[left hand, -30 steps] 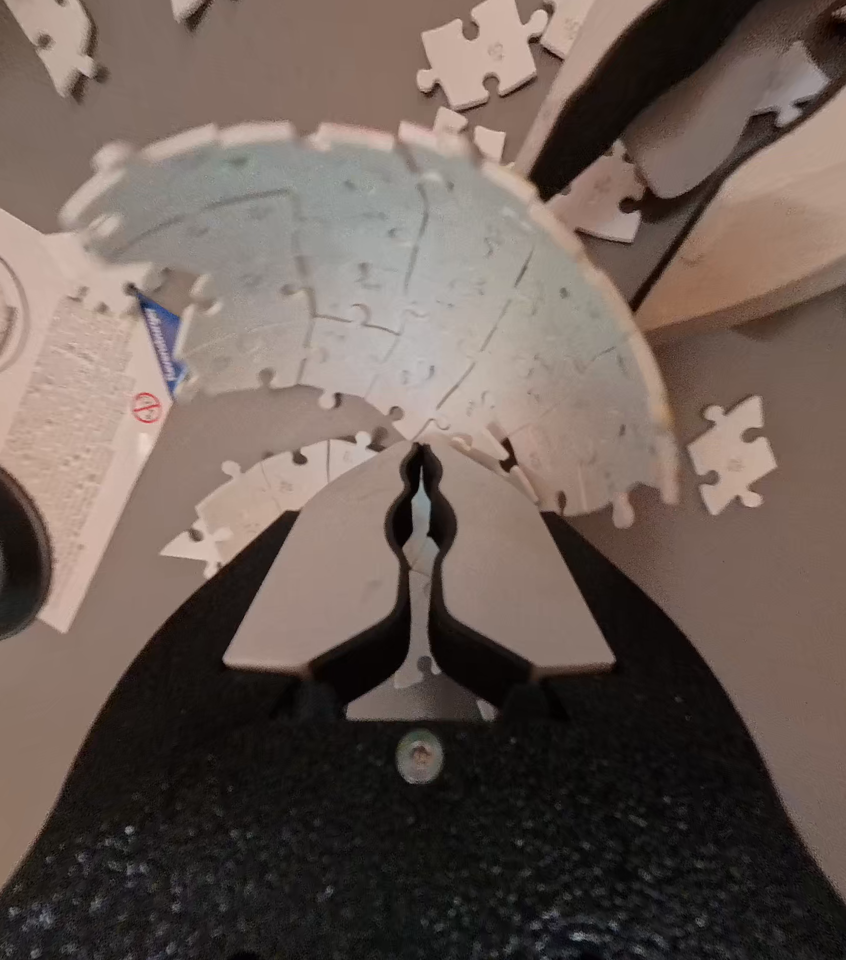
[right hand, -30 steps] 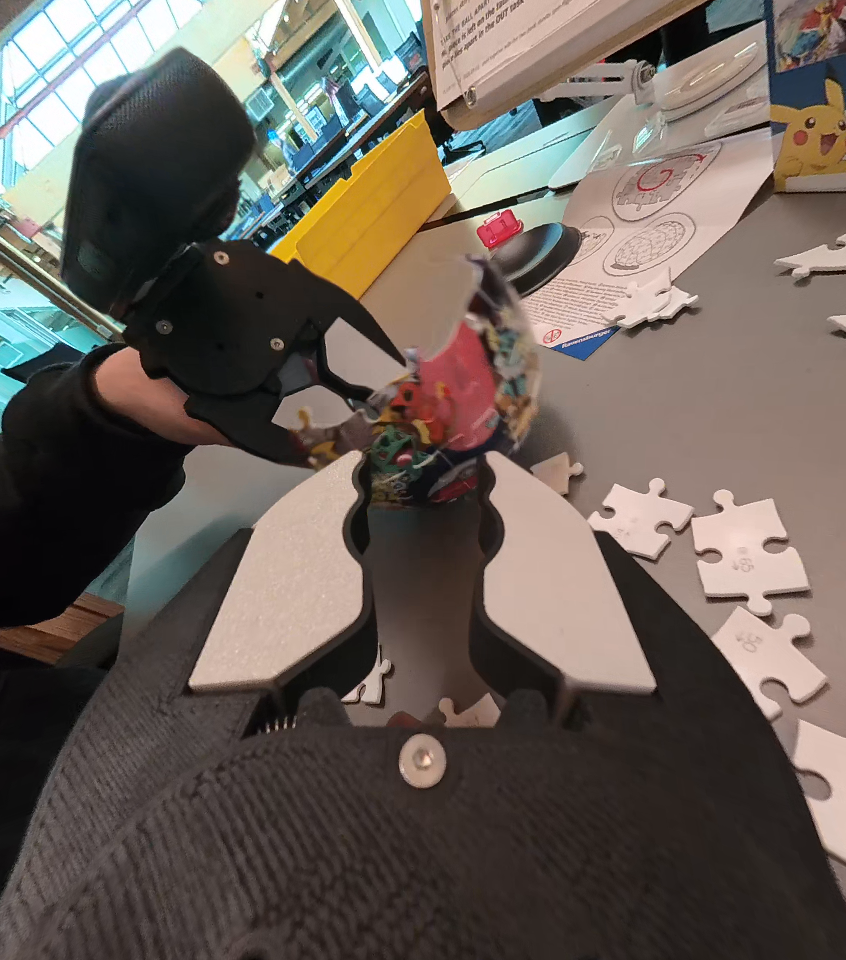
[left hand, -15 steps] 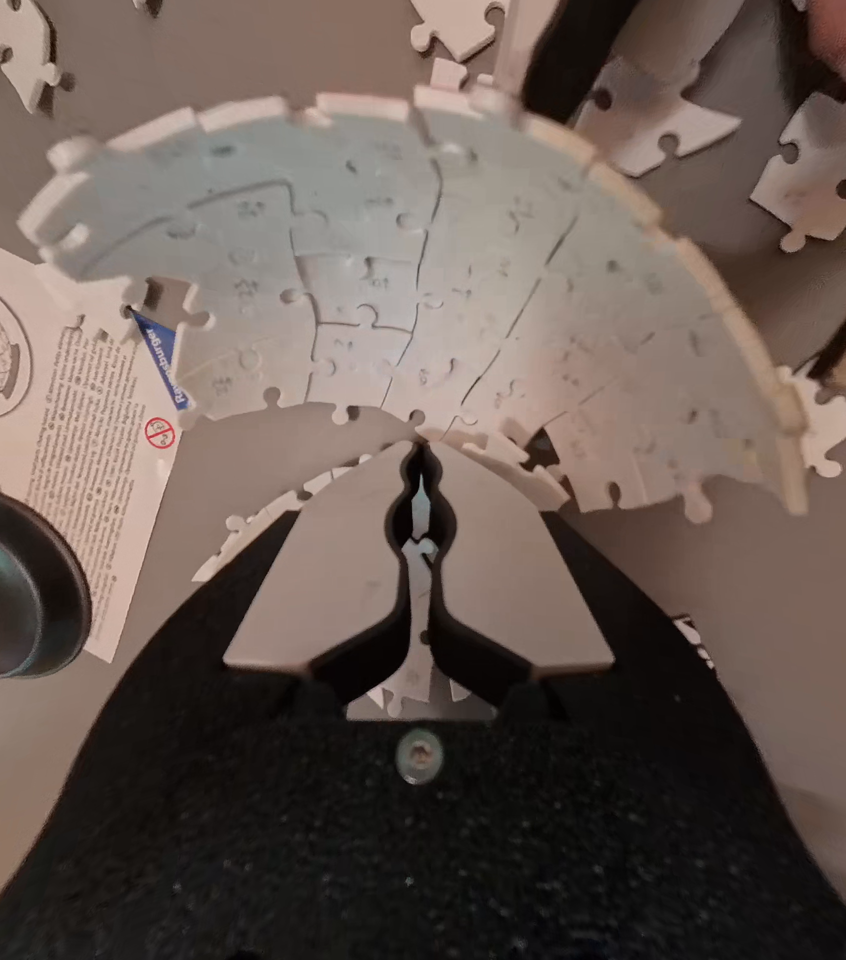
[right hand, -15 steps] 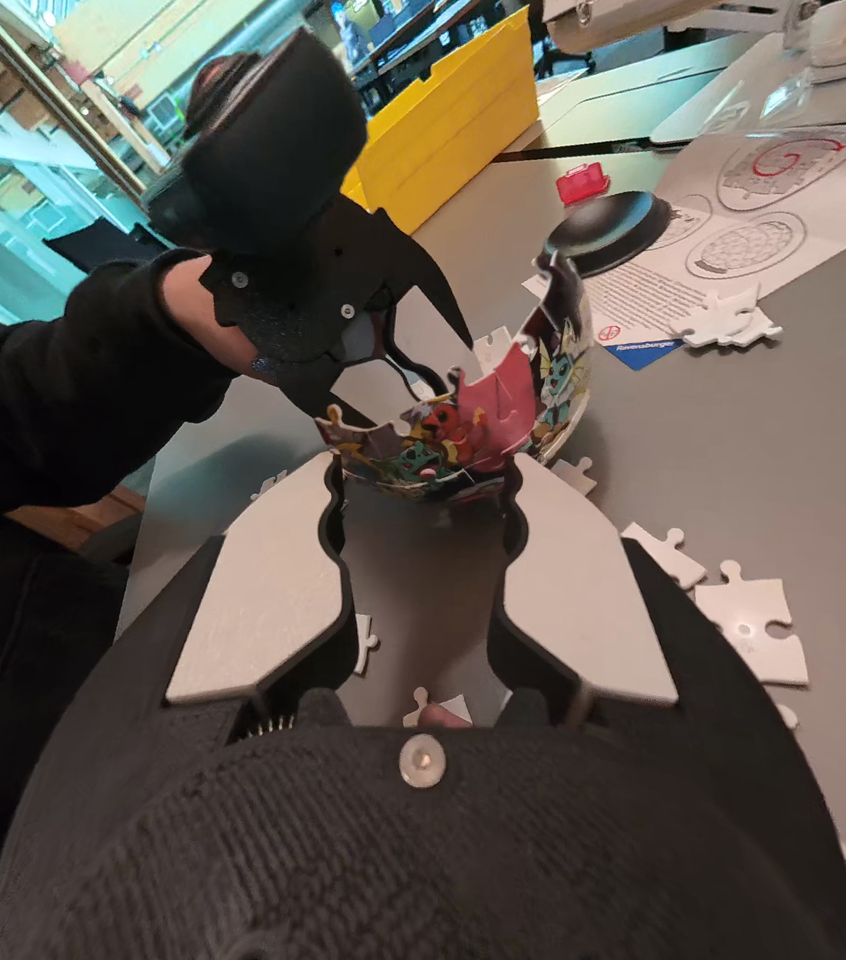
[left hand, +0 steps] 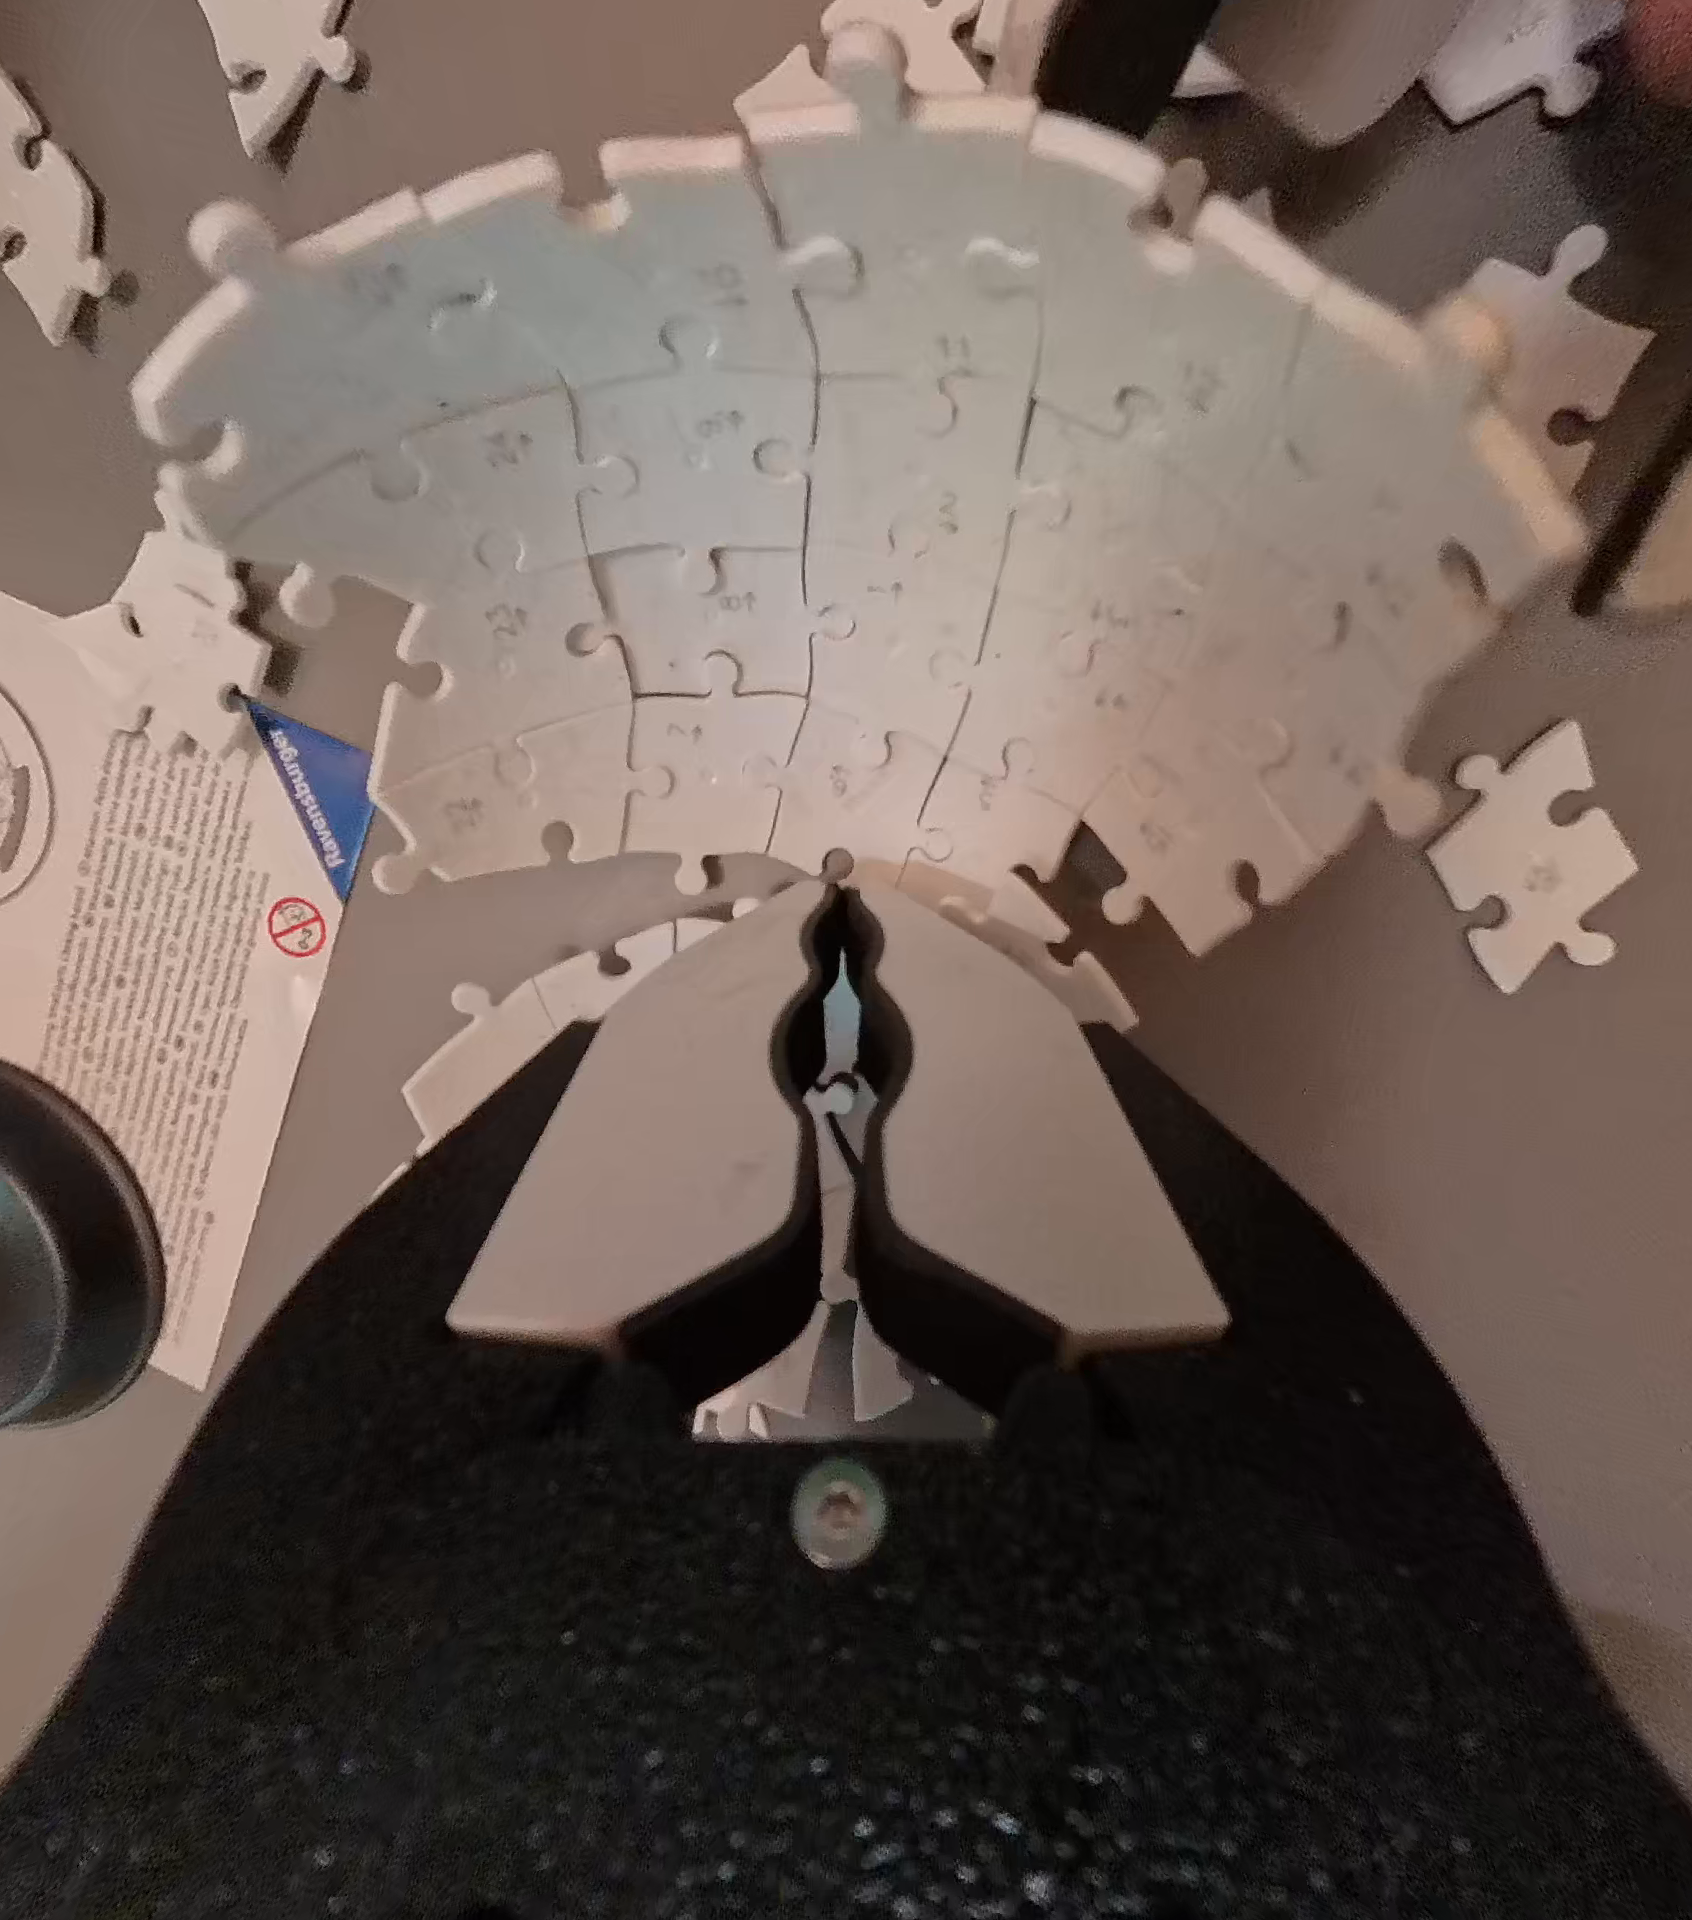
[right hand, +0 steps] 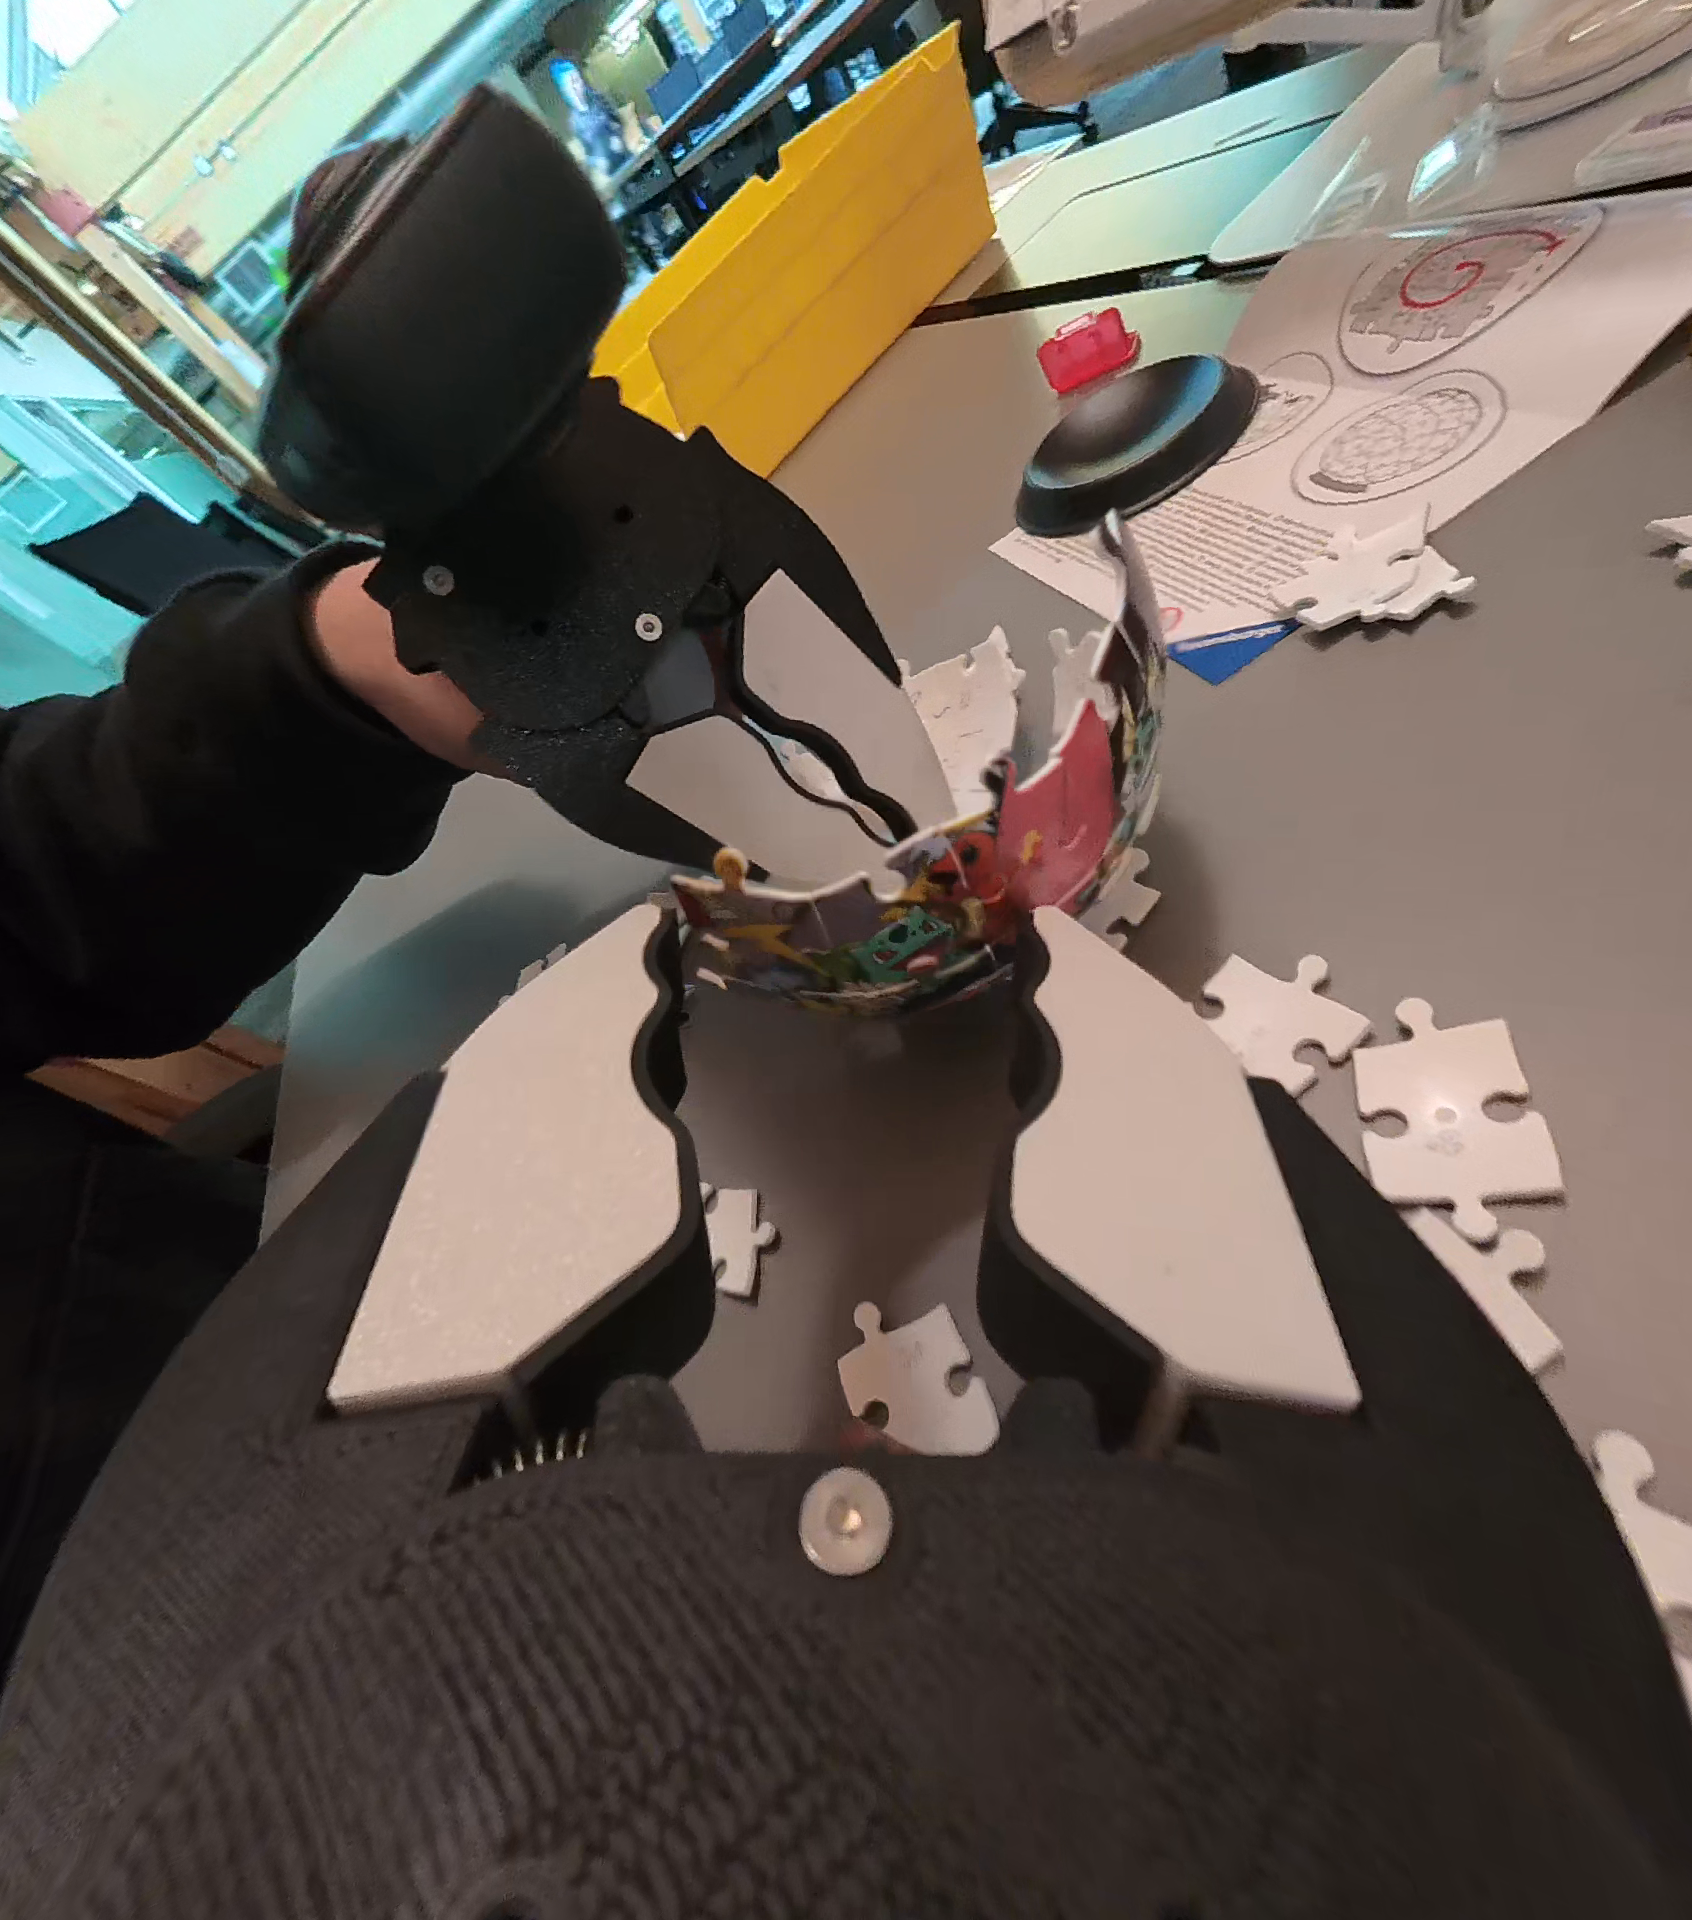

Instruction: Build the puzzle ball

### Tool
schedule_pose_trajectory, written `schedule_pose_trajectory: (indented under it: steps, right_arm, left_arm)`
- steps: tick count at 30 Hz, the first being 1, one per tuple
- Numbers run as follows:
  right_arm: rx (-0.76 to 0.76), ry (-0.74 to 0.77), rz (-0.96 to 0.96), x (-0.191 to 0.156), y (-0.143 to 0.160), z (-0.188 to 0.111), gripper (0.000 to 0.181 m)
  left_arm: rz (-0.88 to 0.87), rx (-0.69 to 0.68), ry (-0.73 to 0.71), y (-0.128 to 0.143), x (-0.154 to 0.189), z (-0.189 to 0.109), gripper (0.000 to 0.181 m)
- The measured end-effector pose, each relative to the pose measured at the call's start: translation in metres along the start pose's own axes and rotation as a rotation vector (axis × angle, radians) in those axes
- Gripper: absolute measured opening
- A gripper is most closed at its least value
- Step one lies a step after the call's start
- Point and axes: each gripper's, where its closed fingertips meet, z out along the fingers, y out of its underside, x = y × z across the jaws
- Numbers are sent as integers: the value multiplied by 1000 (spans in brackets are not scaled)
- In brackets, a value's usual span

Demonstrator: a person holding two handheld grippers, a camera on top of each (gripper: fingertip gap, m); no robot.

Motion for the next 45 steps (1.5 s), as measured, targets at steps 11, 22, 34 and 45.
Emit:
schedule_pose_trajectory:
  steps: [11, 22, 34, 45]
  right_arm:
    - [-68, 179, 149, 17, 8, -17, 61]
    - [-172, 385, 76, 44, -7, -42, 61]
    - [-246, 401, 124, 75, 4, -41, 52]
    - [-350, 428, 128, 82, 22, -29, 33]
  left_arm:
    - [92, -69, -114, 1, -1, 1, 0]
    - [108, -66, -146, 1, -1, 1, 0]
    - [-10, 18, -136, 17, -3, -18, 3]
    - [-136, 51, -113, 42, -7, -37, 12]
